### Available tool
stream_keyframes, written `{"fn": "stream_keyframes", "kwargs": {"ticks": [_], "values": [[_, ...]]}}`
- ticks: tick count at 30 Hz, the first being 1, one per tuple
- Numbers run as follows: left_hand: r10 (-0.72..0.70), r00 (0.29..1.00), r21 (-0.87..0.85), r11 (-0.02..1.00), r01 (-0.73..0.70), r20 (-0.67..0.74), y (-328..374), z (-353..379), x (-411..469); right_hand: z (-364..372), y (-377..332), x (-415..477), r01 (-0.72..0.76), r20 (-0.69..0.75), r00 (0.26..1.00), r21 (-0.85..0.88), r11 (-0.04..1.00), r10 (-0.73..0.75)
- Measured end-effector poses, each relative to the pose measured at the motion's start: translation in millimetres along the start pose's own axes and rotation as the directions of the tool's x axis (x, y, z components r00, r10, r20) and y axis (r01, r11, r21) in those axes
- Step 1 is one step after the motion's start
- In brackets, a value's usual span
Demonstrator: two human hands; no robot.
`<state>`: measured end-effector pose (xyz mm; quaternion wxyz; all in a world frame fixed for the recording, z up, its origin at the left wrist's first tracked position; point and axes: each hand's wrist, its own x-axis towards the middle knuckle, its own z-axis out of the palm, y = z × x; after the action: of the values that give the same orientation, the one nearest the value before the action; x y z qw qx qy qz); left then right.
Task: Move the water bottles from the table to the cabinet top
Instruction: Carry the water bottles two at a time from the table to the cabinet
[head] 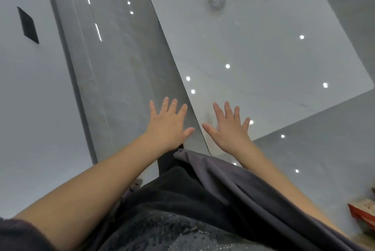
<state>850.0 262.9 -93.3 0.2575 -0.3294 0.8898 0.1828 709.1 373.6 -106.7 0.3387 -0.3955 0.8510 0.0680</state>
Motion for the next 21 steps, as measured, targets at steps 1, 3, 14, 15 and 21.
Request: {"fn": "stream_keyframes", "kwargs": {"ticks": [1,3,14,15,21], "values": [[0.003,1.000,0.004,1.000,-0.003,-0.005,-7.2,-8.4,9.1,-6.8,-5.2,11.3,-0.001,-0.007,1.000,0.015,1.000,0.001],[0.019,1.000,0.033,0.999,-0.018,-0.016,-23.1,-25.8,30.8,-20.9,-15.3,35.5,-0.007,-0.033,0.999,0.049,0.999,0.008],[0.175,0.982,0.157,0.970,-0.184,0.071,-109.6,-133.6,167.7,-100.6,-72.8,164.5,-0.203,0.012,0.978,0.254,0.946,0.207],[0.179,0.981,0.148,0.971,-0.188,0.069,-115.2,-143.1,180.1,-109.3,-78.7,175.9,-0.210,0.020,0.977,0.259,0.943,0.212],[0.182,0.980,0.000,0.983,-0.182,0.079,-137.5,-181.5,246.4,-158.0,-99.2,222.6,-0.277,0.035,0.957,0.417,0.866,0.289]]}}
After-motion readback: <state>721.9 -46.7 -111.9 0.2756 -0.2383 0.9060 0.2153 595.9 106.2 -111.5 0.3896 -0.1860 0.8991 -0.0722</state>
